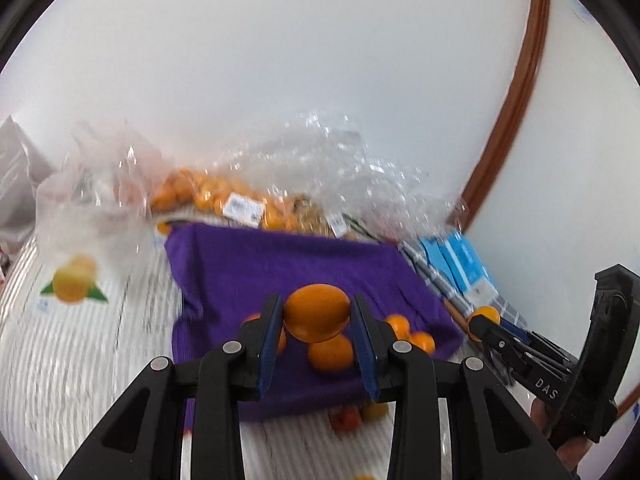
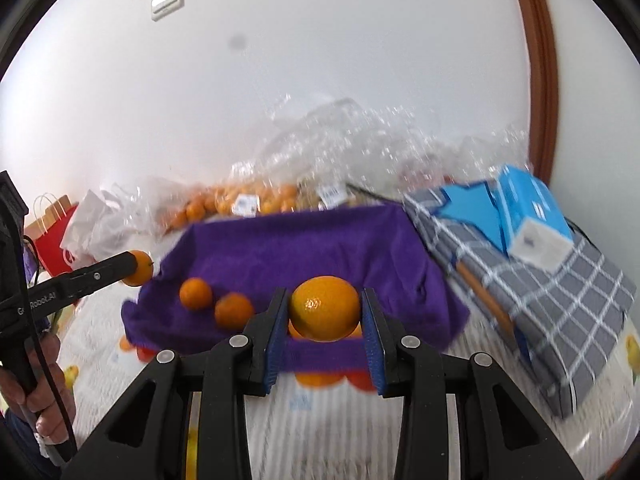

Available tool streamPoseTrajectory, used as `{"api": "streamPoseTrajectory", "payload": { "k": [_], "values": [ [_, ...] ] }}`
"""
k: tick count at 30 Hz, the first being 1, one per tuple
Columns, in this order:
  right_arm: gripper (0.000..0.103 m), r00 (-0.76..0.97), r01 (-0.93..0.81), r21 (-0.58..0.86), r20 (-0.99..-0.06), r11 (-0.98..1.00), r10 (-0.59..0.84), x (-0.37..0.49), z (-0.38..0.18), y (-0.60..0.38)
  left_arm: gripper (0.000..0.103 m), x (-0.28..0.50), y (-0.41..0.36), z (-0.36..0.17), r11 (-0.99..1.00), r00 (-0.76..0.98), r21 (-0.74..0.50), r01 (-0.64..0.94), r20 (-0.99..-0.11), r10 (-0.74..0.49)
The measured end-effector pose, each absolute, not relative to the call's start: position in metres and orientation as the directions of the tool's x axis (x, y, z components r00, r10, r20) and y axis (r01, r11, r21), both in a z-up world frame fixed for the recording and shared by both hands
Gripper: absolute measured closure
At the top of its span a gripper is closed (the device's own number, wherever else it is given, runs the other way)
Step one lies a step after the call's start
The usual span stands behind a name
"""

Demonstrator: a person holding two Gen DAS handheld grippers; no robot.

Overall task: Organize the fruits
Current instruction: 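Carry both held oranges over the purple towel, then open both grippers to drop the oranges onto the purple towel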

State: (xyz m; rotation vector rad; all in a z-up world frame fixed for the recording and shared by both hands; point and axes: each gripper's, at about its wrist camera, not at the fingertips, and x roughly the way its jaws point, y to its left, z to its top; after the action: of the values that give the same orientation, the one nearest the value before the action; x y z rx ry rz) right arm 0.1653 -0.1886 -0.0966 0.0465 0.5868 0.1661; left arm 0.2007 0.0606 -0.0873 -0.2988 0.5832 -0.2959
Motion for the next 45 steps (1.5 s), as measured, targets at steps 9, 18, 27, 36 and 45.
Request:
{"api": "streamPoseTrajectory", "payload": {
  "k": [9,18,27,36,45],
  "values": [
    [0.068,0.834,-0.168,0.081,-0.520,0.982,0.185,0.220,-0.090,-0.170,0.070,0.241,0.061,-0.110,0.909,0.802,-0.395,0.131,-0.497,-0.332],
    [0.068,0.796,-0.170,0.120,-0.568,0.978,0.208,0.245,-0.121,-0.176,0.070,0.252,0.076,-0.135,0.899,0.785,-0.428,0.090,-0.525,-0.329],
    [0.068,0.754,-0.215,0.133,-0.607,0.968,0.250,0.254,-0.143,-0.165,0.070,0.255,0.064,-0.141,0.920,0.777,-0.375,0.111,-0.545,-0.316],
    [0.068,0.710,-0.236,0.141,-0.650,0.961,0.270,0.259,-0.157,-0.159,0.070,0.259,0.060,-0.145,0.925,0.764,-0.363,0.110,-0.565,-0.312],
    [0.067,0.701,-0.252,0.091,-0.670,0.964,0.246,0.255,-0.165,-0.148,0.070,0.259,0.060,-0.146,0.910,0.757,-0.394,0.129,-0.553,-0.347]
  ]
}}
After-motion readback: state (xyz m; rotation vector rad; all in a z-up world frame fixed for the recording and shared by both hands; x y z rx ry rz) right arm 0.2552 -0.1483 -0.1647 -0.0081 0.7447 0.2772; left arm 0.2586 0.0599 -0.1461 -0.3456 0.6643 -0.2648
